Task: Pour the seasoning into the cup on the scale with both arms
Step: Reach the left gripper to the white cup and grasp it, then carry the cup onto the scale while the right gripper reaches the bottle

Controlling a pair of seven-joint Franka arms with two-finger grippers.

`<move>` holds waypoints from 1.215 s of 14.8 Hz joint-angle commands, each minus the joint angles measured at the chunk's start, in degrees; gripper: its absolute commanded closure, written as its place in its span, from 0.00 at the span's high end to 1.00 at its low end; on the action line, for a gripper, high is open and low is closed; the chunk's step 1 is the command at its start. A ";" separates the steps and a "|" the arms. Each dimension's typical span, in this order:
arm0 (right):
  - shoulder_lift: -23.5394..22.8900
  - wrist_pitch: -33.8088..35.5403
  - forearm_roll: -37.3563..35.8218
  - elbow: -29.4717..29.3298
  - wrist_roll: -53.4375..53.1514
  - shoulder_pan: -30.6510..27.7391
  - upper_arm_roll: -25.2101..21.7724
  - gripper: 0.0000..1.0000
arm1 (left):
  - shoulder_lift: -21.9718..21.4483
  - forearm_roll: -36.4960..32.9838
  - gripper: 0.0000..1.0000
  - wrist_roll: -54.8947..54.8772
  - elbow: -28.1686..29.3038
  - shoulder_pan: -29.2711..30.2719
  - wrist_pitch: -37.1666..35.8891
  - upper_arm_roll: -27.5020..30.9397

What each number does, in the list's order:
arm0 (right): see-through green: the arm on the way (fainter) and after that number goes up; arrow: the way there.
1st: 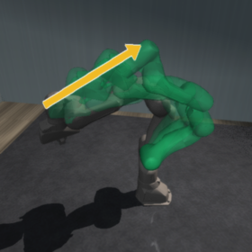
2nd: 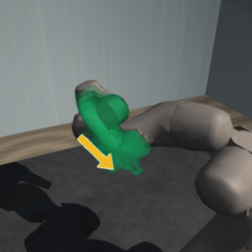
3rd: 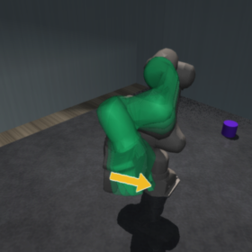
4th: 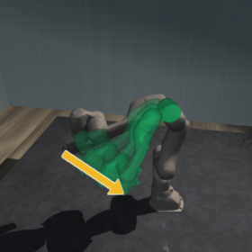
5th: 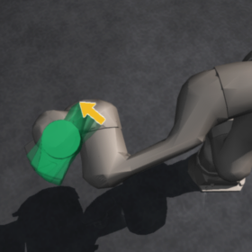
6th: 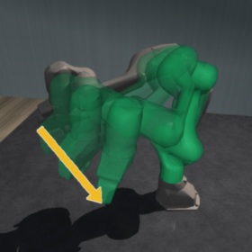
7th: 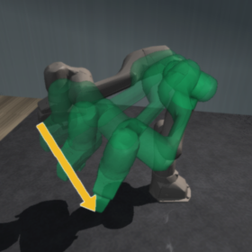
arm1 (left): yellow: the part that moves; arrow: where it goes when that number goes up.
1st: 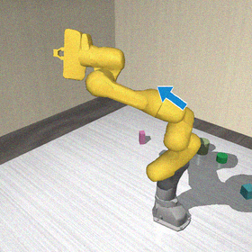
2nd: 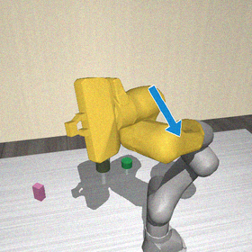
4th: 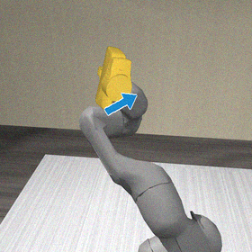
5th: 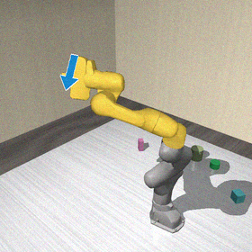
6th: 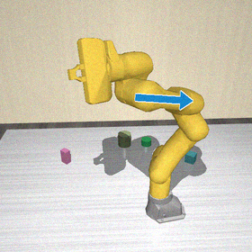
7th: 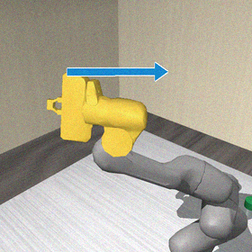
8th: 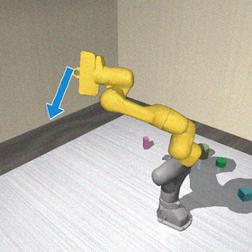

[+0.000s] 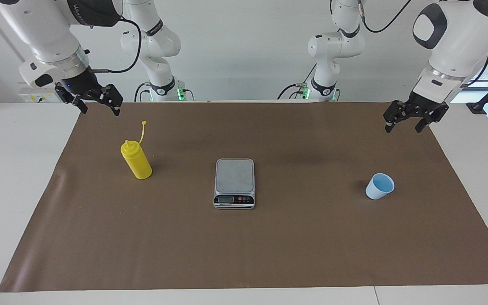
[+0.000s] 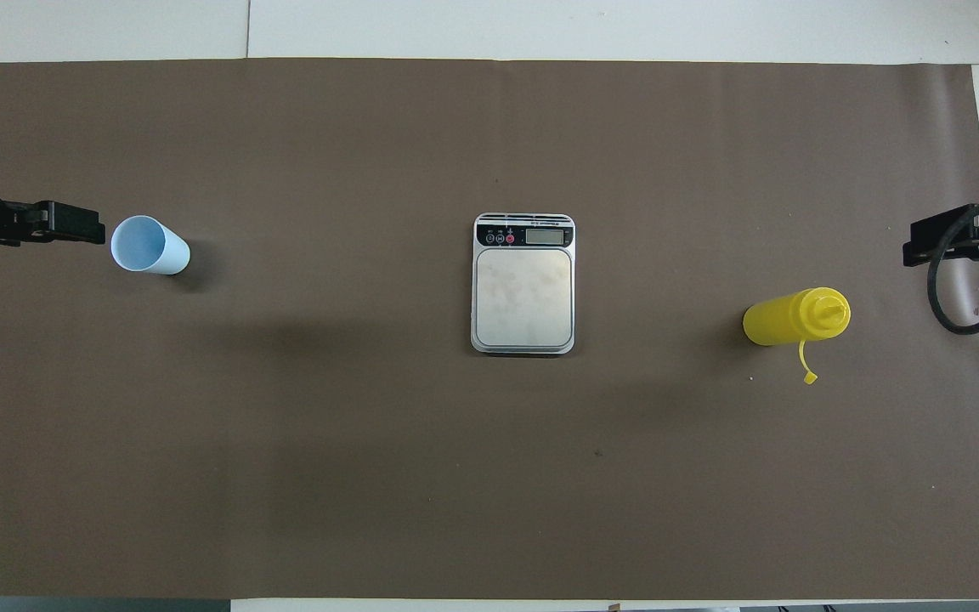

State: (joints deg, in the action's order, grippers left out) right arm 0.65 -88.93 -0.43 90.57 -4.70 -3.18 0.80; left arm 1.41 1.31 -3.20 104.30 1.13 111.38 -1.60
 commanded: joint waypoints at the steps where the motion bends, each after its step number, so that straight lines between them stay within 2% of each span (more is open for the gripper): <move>1: 0.84 -1.34 5.57 1.88 -7.72 -4.09 -0.10 1.00 | -0.27 -0.78 1.00 -1.02 7.73 1.77 9.08 -0.07; 4: 1.10 -0.28 8.07 2.85 -23.54 -6.05 -0.10 1.00 | 1.83 -0.78 1.00 -0.93 12.67 2.04 17.80 -0.07; 6: 1.37 -0.02 12.18 5.30 -38.90 -7.79 -0.36 1.00 | 4.73 -0.78 0.99 -0.84 12.68 3.35 20.45 -0.07; 8: 1.19 -0.02 18.06 6.72 -48.78 -10.87 -0.36 1.00 | 6.23 -0.78 0.96 -0.93 12.68 4.84 22.90 -0.16; 10: -0.03 -0.19 21.33 7.25 -54.77 -13.24 -0.36 1.00 | 7.73 -0.78 0.95 -0.93 12.68 5.29 24.67 -0.16; 13: -4.59 -0.20 29.85 7.69 -56.55 -19.65 -0.36 1.00 | 10.01 -0.52 0.84 -0.84 12.68 5.38 27.48 -0.16; 14: -4.96 -0.28 30.91 7.69 -57.34 -19.85 -0.36 1.00 | 10.37 -0.43 0.76 -0.58 12.68 5.38 27.67 -0.25; 15: -5.92 -0.02 32.32 7.77 -58.56 -20.46 -0.36 1.00 | 10.46 -0.34 0.56 -0.32 12.68 5.38 27.67 -0.25; 16: -7.41 0.24 34.85 7.86 -58.58 -22.29 -0.36 1.00 | 10.46 0.53 0.21 -0.32 12.77 5.29 27.75 -0.25; 17: -8.29 0.77 35.49 7.86 -58.49 -23.35 -0.36 1.00 | 10.46 1.41 0.00 -0.32 12.85 5.29 27.84 -0.25; 18: -8.82 0.95 35.75 8.30 -57.62 -23.71 -0.36 1.00 | 10.54 1.68 0.00 -0.32 12.85 5.29 27.84 -0.25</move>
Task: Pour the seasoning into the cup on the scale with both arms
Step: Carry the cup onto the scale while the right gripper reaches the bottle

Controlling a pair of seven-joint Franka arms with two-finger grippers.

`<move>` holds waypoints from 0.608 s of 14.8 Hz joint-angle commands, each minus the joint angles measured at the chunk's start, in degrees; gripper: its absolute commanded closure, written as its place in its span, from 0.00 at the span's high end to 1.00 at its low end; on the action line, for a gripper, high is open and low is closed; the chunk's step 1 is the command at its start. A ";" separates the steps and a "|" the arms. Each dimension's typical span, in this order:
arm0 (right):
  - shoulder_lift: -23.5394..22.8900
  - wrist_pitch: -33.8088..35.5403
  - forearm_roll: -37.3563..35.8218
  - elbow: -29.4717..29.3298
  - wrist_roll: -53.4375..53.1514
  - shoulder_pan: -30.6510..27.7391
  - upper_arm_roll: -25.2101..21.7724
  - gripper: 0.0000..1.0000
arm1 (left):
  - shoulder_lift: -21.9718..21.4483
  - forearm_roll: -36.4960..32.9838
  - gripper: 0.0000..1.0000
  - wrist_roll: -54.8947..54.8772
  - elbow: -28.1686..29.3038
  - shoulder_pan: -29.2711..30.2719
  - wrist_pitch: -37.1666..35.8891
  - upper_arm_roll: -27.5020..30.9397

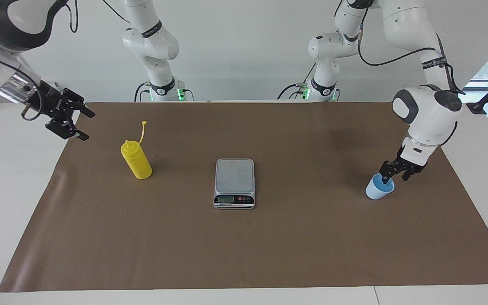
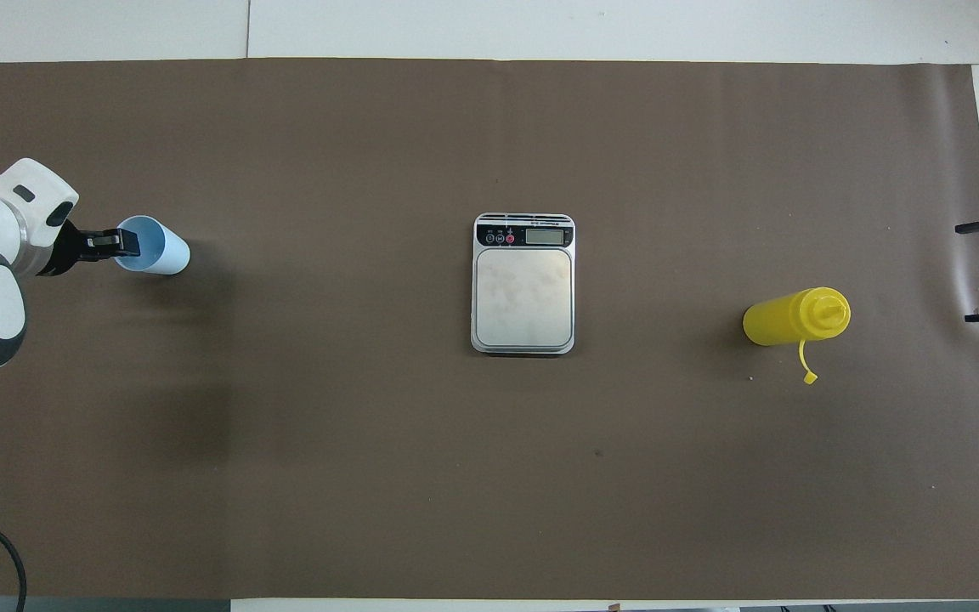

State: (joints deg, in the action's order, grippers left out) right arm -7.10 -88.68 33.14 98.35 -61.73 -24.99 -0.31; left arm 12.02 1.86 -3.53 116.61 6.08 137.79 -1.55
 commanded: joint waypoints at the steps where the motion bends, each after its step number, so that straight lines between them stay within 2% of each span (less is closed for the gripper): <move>1: -1.59 0.70 3.41 1.31 -0.58 -1.99 0.75 1.00 | -0.16 1.13 0.00 -0.07 0.63 0.34 1.26 -0.30; 4: -2.74 -0.80 4.74 4.47 1.61 -2.08 0.84 1.00 | -0.24 1.22 0.00 0.02 1.08 0.08 0.91 -0.30; 6: -7.38 0.69 7.73 4.49 5.73 -4.09 0.75 1.00 | -1.03 1.22 0.00 0.28 1.08 -0.45 0.20 -0.30; 9: -13.10 1.84 9.05 3.96 15.20 -6.37 0.84 1.00 | -4.89 1.22 0.00 2.64 0.64 -2.99 -4.53 -0.30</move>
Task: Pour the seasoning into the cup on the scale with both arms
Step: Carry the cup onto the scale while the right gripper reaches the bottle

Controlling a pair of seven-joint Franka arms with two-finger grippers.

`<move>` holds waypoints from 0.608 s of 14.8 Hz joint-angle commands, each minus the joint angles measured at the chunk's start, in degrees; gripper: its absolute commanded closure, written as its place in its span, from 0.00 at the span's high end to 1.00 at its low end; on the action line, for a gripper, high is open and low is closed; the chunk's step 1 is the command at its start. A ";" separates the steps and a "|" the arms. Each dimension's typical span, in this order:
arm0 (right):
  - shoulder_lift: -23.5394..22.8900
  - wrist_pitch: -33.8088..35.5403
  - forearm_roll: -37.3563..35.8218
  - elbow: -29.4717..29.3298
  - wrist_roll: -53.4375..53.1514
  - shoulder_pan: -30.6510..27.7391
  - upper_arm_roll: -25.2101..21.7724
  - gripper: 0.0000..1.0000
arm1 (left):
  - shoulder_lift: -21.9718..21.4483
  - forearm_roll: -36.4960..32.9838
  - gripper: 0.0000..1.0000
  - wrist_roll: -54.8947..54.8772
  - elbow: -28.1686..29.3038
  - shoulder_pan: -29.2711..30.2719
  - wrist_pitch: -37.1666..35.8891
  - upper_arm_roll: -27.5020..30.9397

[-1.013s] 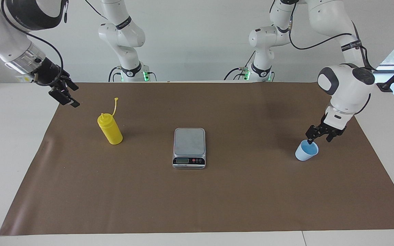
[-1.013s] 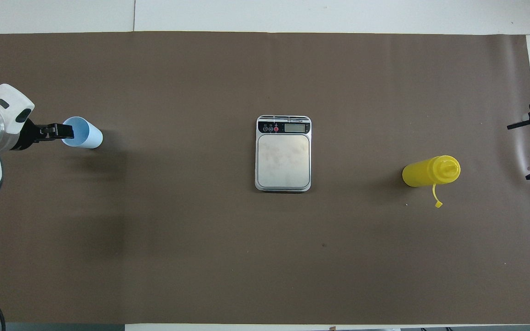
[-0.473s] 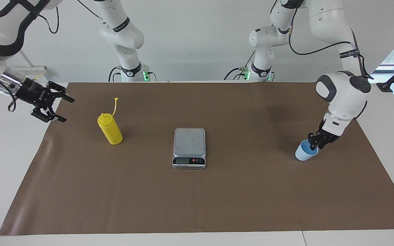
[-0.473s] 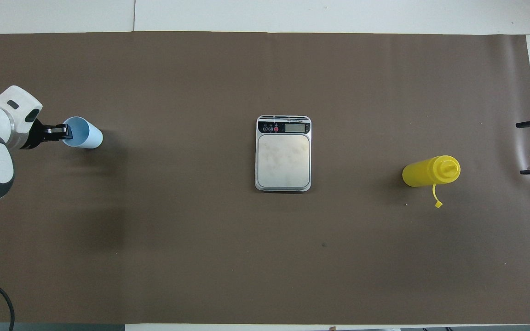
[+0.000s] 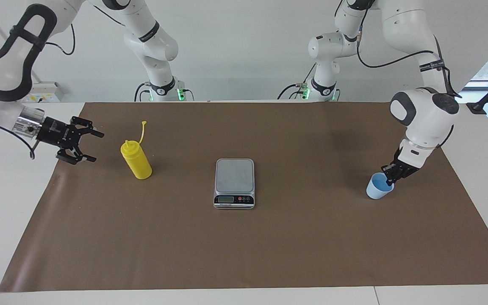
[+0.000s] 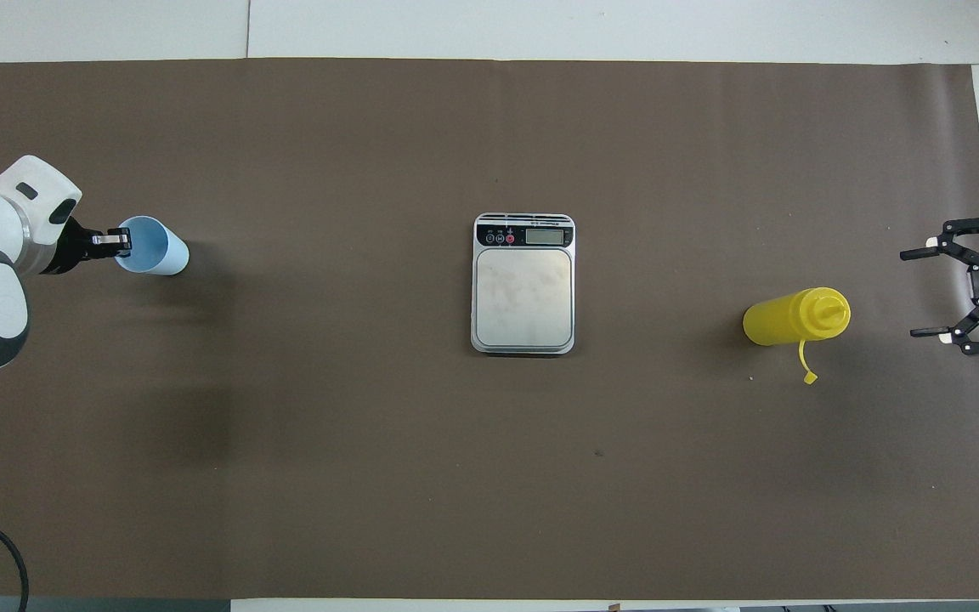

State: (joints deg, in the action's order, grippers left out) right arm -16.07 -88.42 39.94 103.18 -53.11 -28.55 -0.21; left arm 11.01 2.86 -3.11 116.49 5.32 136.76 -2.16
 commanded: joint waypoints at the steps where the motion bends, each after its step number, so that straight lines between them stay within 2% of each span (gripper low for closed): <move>1: -4.93 2.02 2.42 -0.79 8.27 -3.09 0.74 1.00 | -5.10 0.22 0.00 4.75 0.75 -3.99 -4.82 0.31; 3: -5.64 1.85 3.12 0.09 12.22 -3.09 0.74 1.00 | -6.34 0.04 0.00 13.42 0.67 -9.51 -5.37 0.49; 9: -5.47 -3.77 7.43 6.50 14.09 -0.46 0.83 1.00 | -5.12 -4.78 0.00 42.09 -2.58 -29.03 -4.75 0.40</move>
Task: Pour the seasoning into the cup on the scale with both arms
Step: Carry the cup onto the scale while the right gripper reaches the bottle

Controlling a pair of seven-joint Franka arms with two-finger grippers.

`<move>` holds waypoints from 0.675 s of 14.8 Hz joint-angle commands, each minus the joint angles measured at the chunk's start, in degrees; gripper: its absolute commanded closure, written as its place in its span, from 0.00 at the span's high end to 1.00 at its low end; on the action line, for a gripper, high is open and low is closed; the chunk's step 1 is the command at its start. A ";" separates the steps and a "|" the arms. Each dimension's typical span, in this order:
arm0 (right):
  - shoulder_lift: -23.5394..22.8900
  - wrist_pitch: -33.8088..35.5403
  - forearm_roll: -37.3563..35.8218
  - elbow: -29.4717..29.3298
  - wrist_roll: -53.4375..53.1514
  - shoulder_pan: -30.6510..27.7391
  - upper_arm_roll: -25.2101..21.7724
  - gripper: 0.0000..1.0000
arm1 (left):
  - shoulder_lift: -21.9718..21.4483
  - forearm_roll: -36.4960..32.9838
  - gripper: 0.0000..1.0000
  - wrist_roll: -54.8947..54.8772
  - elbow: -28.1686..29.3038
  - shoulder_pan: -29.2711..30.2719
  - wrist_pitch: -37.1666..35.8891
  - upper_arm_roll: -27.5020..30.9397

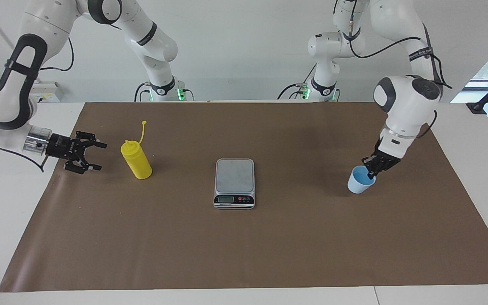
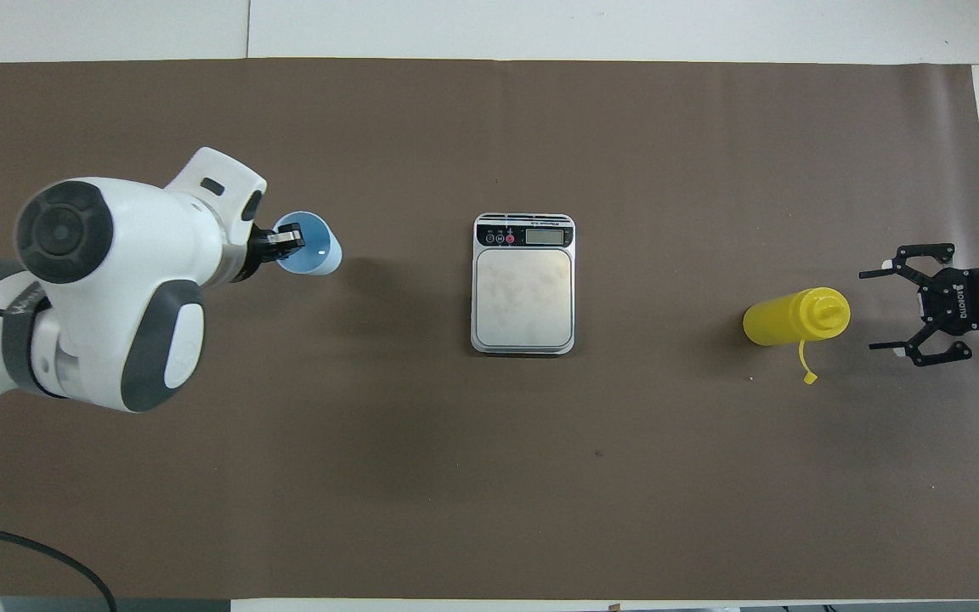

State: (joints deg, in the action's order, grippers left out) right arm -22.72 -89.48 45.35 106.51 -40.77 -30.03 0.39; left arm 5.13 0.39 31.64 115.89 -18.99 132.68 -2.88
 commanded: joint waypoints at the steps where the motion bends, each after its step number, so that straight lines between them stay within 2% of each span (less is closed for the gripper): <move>1: 1.19 -2.89 2.89 3.26 1.66 1.29 0.22 1.00 | 1.62 -3.11 0.00 10.43 -3.11 -7.26 -1.28 1.12; 4: 1.63 -4.90 4.39 5.27 1.74 1.38 0.31 1.00 | 4.34 -4.78 0.00 17.91 -7.58 -13.33 -3.47 1.12; 6: 1.98 -5.62 4.74 6.77 2.97 2.25 0.49 1.00 | 8.21 -5.13 0.00 20.90 -13.38 -15.36 -7.42 1.12; 10: 2.16 -5.88 5.62 7.57 3.68 3.66 0.40 1.00 | 12.08 -6.88 0.00 25.47 -17.96 -18.88 -8.14 1.12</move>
State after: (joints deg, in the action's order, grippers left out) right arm -22.38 -93.63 49.38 111.73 -38.56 -26.97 0.63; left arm 13.80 -3.85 53.52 102.46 -35.71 126.46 -2.74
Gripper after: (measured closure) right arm 0.000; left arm 0.965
